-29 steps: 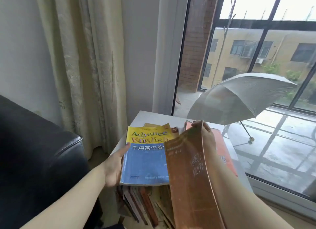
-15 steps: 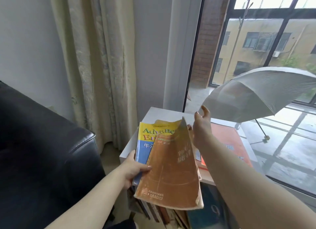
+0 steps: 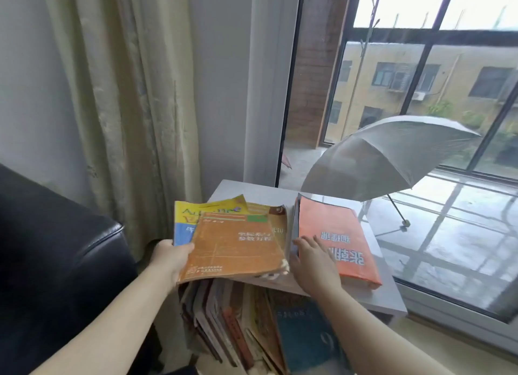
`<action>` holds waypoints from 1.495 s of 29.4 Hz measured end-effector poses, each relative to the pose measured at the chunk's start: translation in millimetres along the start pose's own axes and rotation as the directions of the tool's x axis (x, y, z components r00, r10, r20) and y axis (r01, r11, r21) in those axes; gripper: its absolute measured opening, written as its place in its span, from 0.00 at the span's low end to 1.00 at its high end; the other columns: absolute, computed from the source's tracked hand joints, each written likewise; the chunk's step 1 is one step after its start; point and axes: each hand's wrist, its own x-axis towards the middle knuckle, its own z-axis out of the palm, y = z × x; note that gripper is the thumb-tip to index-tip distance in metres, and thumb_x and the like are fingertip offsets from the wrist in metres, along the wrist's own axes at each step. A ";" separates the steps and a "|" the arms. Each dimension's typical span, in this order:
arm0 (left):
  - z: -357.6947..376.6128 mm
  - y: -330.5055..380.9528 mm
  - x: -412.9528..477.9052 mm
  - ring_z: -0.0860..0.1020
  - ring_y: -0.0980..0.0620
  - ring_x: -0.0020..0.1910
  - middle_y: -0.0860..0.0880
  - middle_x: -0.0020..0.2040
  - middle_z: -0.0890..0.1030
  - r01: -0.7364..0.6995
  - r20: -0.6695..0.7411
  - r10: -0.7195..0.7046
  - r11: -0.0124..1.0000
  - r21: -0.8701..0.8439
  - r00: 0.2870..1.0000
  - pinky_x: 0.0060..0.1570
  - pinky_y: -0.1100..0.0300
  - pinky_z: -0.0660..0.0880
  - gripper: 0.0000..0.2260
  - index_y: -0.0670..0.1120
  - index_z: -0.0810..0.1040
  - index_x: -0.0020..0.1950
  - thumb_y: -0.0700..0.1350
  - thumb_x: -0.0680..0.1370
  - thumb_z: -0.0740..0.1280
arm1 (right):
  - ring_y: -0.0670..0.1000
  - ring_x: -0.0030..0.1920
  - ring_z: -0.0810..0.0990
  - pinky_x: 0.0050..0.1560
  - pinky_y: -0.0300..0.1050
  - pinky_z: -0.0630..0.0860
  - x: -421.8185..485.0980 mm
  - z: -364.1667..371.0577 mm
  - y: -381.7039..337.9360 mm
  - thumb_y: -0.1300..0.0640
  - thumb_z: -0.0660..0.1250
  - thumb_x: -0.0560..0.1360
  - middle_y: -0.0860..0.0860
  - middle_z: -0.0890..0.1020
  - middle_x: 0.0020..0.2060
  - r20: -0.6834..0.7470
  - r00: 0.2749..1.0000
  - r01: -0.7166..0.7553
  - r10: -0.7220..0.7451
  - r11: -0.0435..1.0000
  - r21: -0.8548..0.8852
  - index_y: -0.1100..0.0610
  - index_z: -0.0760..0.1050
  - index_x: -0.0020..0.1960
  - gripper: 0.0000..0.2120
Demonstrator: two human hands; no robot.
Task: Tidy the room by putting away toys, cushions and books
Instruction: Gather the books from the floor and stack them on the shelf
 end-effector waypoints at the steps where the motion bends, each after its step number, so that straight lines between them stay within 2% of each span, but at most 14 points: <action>1: -3.7 0.2 0.7 0.77 0.44 0.36 0.41 0.39 0.78 -0.003 -0.035 0.004 1.000 0.027 0.999 0.44 0.53 0.74 0.06 0.36 0.76 0.53 0.37 0.78 0.65 | 0.51 0.74 0.59 0.73 0.48 0.56 -0.5 -1.2 -4.9 0.55 0.55 0.81 0.48 0.69 0.70 -0.005 0.998 0.060 -0.060 0.998 -0.018 0.53 0.67 0.70 0.18; 4: -16.1 2.4 -2.5 0.80 0.39 0.45 0.40 0.46 0.80 -0.059 -0.069 0.072 0.983 0.176 0.995 0.47 0.48 0.78 0.08 0.41 0.74 0.55 0.43 0.79 0.64 | 0.52 0.68 0.68 0.69 0.46 0.63 3.2 -0.1 -17.4 0.56 0.56 0.79 0.50 0.73 0.65 0.096 0.974 0.210 -0.204 0.976 -0.055 0.56 0.71 0.66 0.17; 8: -32.9 5.1 -8.7 0.80 0.42 0.43 0.42 0.46 0.80 -0.119 -0.029 0.134 0.947 0.297 0.991 0.43 0.52 0.76 0.07 0.44 0.73 0.55 0.44 0.80 0.61 | 0.54 0.71 0.64 0.73 0.52 0.54 10.4 8.6 -27.0 0.49 0.55 0.79 0.50 0.69 0.69 0.263 0.945 0.240 -0.192 0.957 -0.162 0.52 0.65 0.70 0.20; 11: -47.1 4.8 -3.2 0.80 0.43 0.43 0.43 0.46 0.79 -0.141 -0.064 0.169 0.939 0.314 0.984 0.45 0.51 0.77 0.07 0.43 0.73 0.55 0.44 0.80 0.61 | 0.56 0.68 0.67 0.67 0.52 0.65 21.4 11.5 -40.0 0.44 0.57 0.78 0.52 0.70 0.67 0.324 0.915 0.321 -0.240 0.920 -0.225 0.51 0.64 0.70 0.23; 17: -53.1 2.1 -1.9 0.80 0.45 0.44 0.45 0.50 0.79 -0.076 0.060 0.060 0.948 0.310 0.996 0.41 0.52 0.79 0.21 0.46 0.68 0.58 0.42 0.71 0.74 | 0.61 0.74 0.54 0.71 0.59 0.60 14.4 28.9 -44.5 0.40 0.60 0.75 0.57 0.54 0.75 0.424 0.875 0.408 -0.233 0.826 -0.389 0.52 0.46 0.77 0.38; 20: -43.6 13.1 -7.9 0.77 0.47 0.41 0.48 0.46 0.77 -0.243 -0.011 0.299 0.795 0.555 0.954 0.37 0.56 0.75 0.19 0.48 0.67 0.60 0.44 0.73 0.70 | 0.61 0.69 0.65 0.66 0.57 0.67 19.3 25.3 -40.1 0.42 0.55 0.78 0.57 0.65 0.70 0.331 0.903 0.401 -0.273 0.810 -0.428 0.54 0.54 0.75 0.29; 24: -46.6 27.5 -17.7 0.73 0.46 0.35 0.49 0.40 0.75 -0.375 -0.087 0.529 0.700 0.608 0.844 0.28 0.57 0.65 0.14 0.49 0.66 0.60 0.44 0.76 0.65 | 0.58 0.58 0.77 0.53 0.50 0.75 16.8 19.3 -41.7 0.49 0.52 0.81 0.53 0.77 0.58 0.290 0.912 0.378 -0.290 0.869 -0.319 0.52 0.71 0.63 0.15; 27: -51.8 34.9 -20.0 0.72 0.47 0.42 0.47 0.49 0.76 -0.440 -0.194 0.583 0.757 0.483 0.789 0.34 0.57 0.65 0.18 0.47 0.66 0.65 0.44 0.77 0.65 | 0.59 0.54 0.79 0.51 0.49 0.75 17.4 11.5 -36.5 0.54 0.53 0.81 0.55 0.80 0.56 0.141 0.961 0.262 -0.237 0.944 -0.200 0.51 0.73 0.62 0.14; 30: -64.4 44.0 -17.4 0.76 0.47 0.49 0.46 0.55 0.76 -0.383 -0.289 0.394 0.919 0.097 0.872 0.40 0.55 0.74 0.18 0.46 0.68 0.66 0.43 0.77 0.67 | 0.58 0.56 0.78 0.53 0.49 0.74 17.4 6.3 -36.2 0.58 0.53 0.82 0.54 0.79 0.59 -0.102 0.985 0.151 -0.137 0.979 0.134 0.48 0.72 0.66 0.17; 33: -75.9 47.7 -10.7 0.78 0.45 0.52 0.44 0.55 0.78 -0.171 -0.204 0.116 0.945 -0.280 0.972 0.47 0.49 0.77 0.15 0.46 0.72 0.64 0.43 0.77 0.67 | 0.57 0.50 0.77 0.44 0.43 0.67 18.3 -11.0 -45.3 0.56 0.55 0.81 0.57 0.81 0.57 -0.299 0.920 -0.003 0.253 0.768 0.640 0.50 0.73 0.67 0.16; 35: -74.1 46.9 -10.6 0.79 0.45 0.45 0.43 0.48 0.79 -0.075 -0.064 0.055 0.925 -0.372 0.996 0.40 0.52 0.76 0.08 0.44 0.74 0.56 0.40 0.78 0.65 | 0.59 0.53 0.77 0.42 0.39 0.62 24.1 -30.4 -50.8 0.57 0.56 0.81 0.57 0.80 0.57 -0.412 0.838 0.071 0.359 0.676 0.734 0.53 0.72 0.67 0.16; 40: -25.2 11.8 -11.6 0.76 0.47 0.33 0.43 0.38 0.77 0.017 0.145 0.006 0.987 -0.159 0.989 0.24 0.63 0.77 0.07 0.38 0.75 0.55 0.35 0.79 0.62 | 0.49 0.47 0.79 0.48 0.33 0.73 23.9 -49.1 -68.7 0.60 0.60 0.78 0.58 0.82 0.53 -0.671 0.725 0.531 -0.153 0.744 0.405 0.57 0.76 0.64 0.16; 42: -4.1 -9.7 -8.1 0.77 0.45 0.37 0.42 0.41 0.79 0.061 0.114 -0.054 0.997 -0.055 0.992 0.34 0.58 0.79 0.12 0.38 0.76 0.59 0.44 0.81 0.61 | 0.49 0.45 0.80 0.47 0.37 0.76 20.3 -40.3 -56.8 0.55 0.60 0.77 0.56 0.82 0.51 -0.515 0.737 0.602 -0.437 0.771 0.207 0.56 0.79 0.61 0.16; 44: 1.0 -13.3 -8.5 0.81 0.43 0.44 0.42 0.49 0.81 0.238 0.210 -0.196 0.950 -0.200 0.958 0.43 0.51 0.79 0.23 0.45 0.75 0.63 0.60 0.79 0.56 | 0.51 0.51 0.80 0.53 0.49 0.78 16.0 -33.4 -39.1 0.48 0.58 0.79 0.50 0.81 0.55 -0.160 0.814 0.578 -0.558 0.805 0.134 0.50 0.79 0.61 0.16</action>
